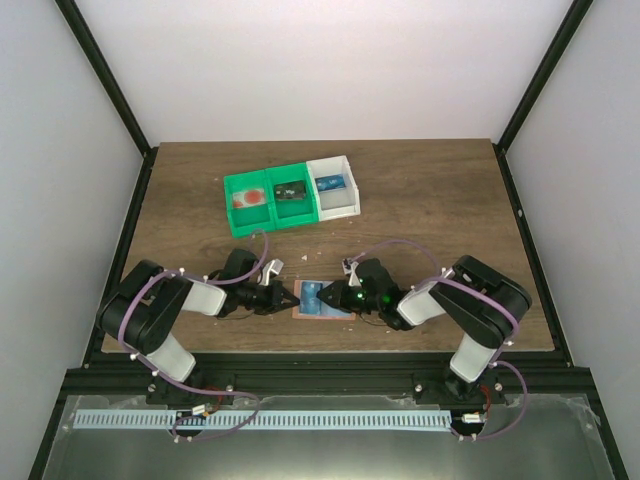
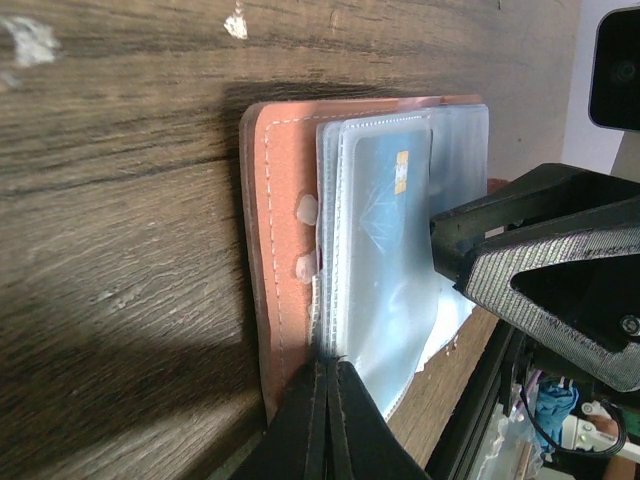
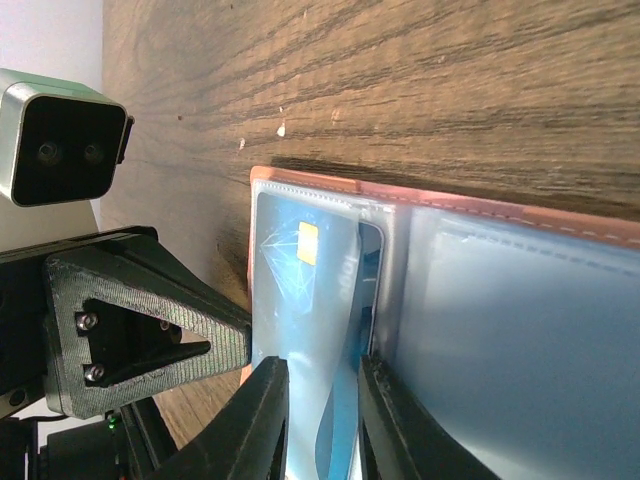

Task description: Take the credit cards out of the card holder

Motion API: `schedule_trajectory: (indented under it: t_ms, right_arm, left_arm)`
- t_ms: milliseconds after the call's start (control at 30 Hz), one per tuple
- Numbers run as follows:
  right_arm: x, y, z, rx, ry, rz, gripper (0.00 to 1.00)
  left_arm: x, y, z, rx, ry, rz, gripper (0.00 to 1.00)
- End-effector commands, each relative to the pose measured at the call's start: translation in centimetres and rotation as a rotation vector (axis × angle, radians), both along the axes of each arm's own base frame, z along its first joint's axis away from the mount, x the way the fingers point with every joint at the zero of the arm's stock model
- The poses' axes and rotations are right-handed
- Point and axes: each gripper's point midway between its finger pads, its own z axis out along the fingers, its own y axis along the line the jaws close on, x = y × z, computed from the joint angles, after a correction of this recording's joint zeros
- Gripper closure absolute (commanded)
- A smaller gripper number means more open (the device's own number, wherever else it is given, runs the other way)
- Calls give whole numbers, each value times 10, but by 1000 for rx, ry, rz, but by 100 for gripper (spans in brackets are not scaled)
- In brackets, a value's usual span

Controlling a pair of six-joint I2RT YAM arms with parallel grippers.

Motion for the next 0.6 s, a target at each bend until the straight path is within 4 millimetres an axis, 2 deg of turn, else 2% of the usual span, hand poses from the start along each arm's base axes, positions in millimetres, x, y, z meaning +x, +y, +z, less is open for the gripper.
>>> schedule_trajectory:
  t_ms: [0, 200, 400, 567]
  right_arm:
    - [4, -6, -9, -72, -1, -34, 78]
    - [8, -7, 3, -79, -34, -44, 78]
    - [5, -4, -1, -110, -40, -31, 78]
    - [1, 5, -1, -71, -31, 4, 78]
  left_arm:
    - [-15, 25, -46, 190, 94, 61, 100]
    - [-15, 24, -44, 187, 96, 57, 100]
    - [-15, 23, -42, 182, 93, 59, 100]
    - [-16, 23, -44, 176, 100, 57, 100]
